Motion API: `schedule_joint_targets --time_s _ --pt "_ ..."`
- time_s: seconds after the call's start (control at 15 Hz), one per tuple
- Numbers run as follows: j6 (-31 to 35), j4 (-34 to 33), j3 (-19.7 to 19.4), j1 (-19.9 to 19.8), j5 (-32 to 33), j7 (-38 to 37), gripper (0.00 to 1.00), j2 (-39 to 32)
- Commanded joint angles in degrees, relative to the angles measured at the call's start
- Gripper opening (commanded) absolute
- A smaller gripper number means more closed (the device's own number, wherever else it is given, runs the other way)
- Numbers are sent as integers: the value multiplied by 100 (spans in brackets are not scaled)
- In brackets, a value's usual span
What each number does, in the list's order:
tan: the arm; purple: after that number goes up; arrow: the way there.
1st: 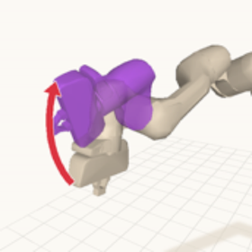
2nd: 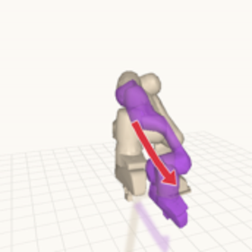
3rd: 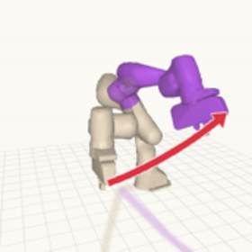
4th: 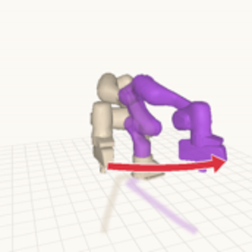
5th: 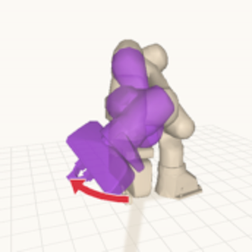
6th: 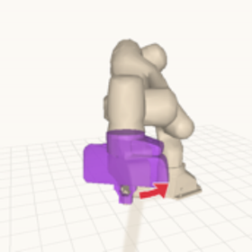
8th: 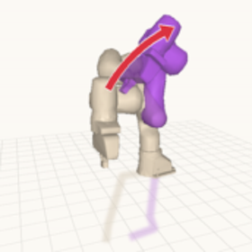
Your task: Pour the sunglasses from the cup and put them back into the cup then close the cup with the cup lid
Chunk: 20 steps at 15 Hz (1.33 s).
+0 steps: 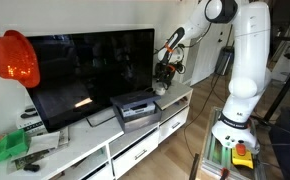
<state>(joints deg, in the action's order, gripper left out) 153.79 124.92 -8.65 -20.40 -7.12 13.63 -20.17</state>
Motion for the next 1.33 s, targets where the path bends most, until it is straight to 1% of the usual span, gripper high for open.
schedule_joint_targets --time_s 0.0,0.07,0.13,0.2,0.27,0.47,0.53,0.6,0.8,0.87,0.93,1.0,1.07,1.2,1.27 --pt "287 -355 -220 -24 160 -200 100 -522" --pt "405 -414 -193 -94 128 -106 100 -630" --pt "472 -548 -61 -258 1 101 100 -802" --pt "535 -622 -42 -305 9 103 100 -913" --pt "419 -732 185 -511 -181 286 100 -999" --pt "443 -970 371 -691 -189 373 100 -1282" --pt "497 -1054 488 -785 -221 462 93 -1367" --pt "494 -1123 558 -839 -232 492 74 -1431" --pt "466 -1284 805 -1000 -316 623 51 -1580" --pt "439 -1325 872 -1046 -341 666 45 -1617" --pt "407 -1348 975 -1110 -400 727 84 -1638" --pt "369 -1365 1041 -1147 -442 755 82 -1652" --pt "376 -1363 1110 -1182 -468 809 83 -1664" --pt "386 -1398 1116 -1173 -456 783 94 -1732" --pt "338 -1461 1029 -1101 -475 559 91 -1783"
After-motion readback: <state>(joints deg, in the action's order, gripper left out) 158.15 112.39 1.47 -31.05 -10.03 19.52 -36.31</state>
